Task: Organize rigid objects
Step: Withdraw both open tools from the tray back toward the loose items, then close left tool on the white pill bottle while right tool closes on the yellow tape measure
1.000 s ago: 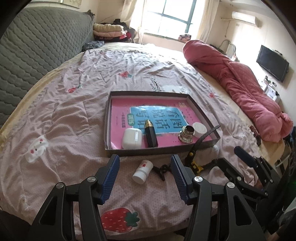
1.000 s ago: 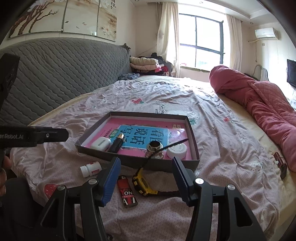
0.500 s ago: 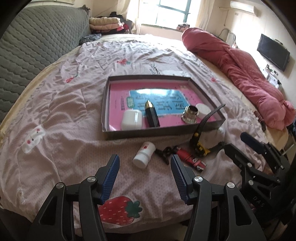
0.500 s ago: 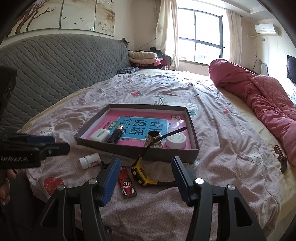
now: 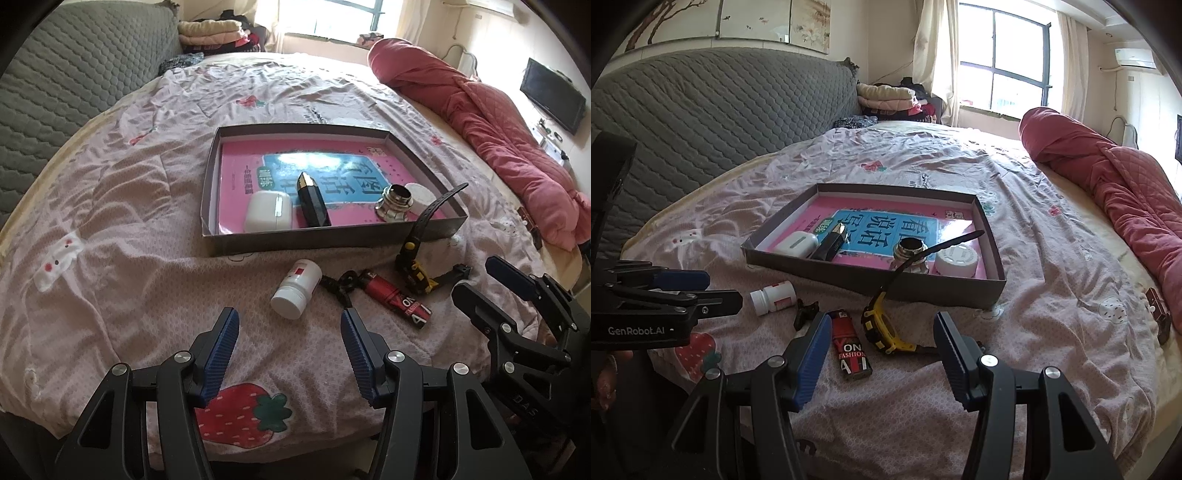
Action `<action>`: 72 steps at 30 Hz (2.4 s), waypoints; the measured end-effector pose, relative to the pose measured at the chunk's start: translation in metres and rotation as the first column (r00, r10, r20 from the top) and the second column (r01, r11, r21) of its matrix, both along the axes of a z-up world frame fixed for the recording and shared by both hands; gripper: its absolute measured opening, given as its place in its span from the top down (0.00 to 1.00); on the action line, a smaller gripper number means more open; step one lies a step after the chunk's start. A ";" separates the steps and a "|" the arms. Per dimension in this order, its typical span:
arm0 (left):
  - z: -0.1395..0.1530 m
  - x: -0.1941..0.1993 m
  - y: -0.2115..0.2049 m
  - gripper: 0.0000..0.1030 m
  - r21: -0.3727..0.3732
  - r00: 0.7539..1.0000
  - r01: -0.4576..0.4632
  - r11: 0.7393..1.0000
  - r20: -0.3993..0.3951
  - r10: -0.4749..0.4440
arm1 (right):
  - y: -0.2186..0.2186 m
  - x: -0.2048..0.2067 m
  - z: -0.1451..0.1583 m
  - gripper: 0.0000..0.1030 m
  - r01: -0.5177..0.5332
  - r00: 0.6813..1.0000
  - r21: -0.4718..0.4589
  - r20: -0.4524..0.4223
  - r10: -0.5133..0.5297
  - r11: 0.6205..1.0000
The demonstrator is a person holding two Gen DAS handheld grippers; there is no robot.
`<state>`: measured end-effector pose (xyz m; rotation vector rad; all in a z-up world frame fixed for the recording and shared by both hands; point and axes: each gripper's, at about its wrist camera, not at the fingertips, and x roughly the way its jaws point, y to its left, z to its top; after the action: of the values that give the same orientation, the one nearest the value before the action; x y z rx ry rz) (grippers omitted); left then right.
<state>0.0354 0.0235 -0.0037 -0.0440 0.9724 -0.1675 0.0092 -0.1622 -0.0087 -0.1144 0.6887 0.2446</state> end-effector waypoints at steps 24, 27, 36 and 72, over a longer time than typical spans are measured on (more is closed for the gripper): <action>-0.033 0.027 -0.002 0.43 -0.014 0.999 0.000 1.000 -0.053 0.000 | 0.009 0.035 -0.035 0.45 0.004 0.995 -0.057 -0.102 -0.010 0.998; -0.037 0.032 -0.003 0.43 -0.015 0.998 -0.001 1.000 -0.060 0.000 | 0.009 0.039 -0.039 0.45 0.007 0.993 -0.063 -0.114 -0.014 0.998; -0.043 0.041 -0.005 0.43 -0.021 0.998 -0.002 1.000 -0.071 0.001 | 0.008 0.049 -0.049 0.45 0.023 0.990 -0.076 -0.137 -0.033 0.997; -0.055 0.055 -0.010 0.53 0.018 0.999 0.012 1.000 -0.032 -0.011 | 0.018 0.066 -0.064 0.73 -0.034 0.989 -0.089 -0.148 0.020 0.995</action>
<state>0.0900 0.0132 -0.0587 -0.0246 1.0058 -0.1690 0.0752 -0.1447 -0.0725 -0.1944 0.8462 0.2492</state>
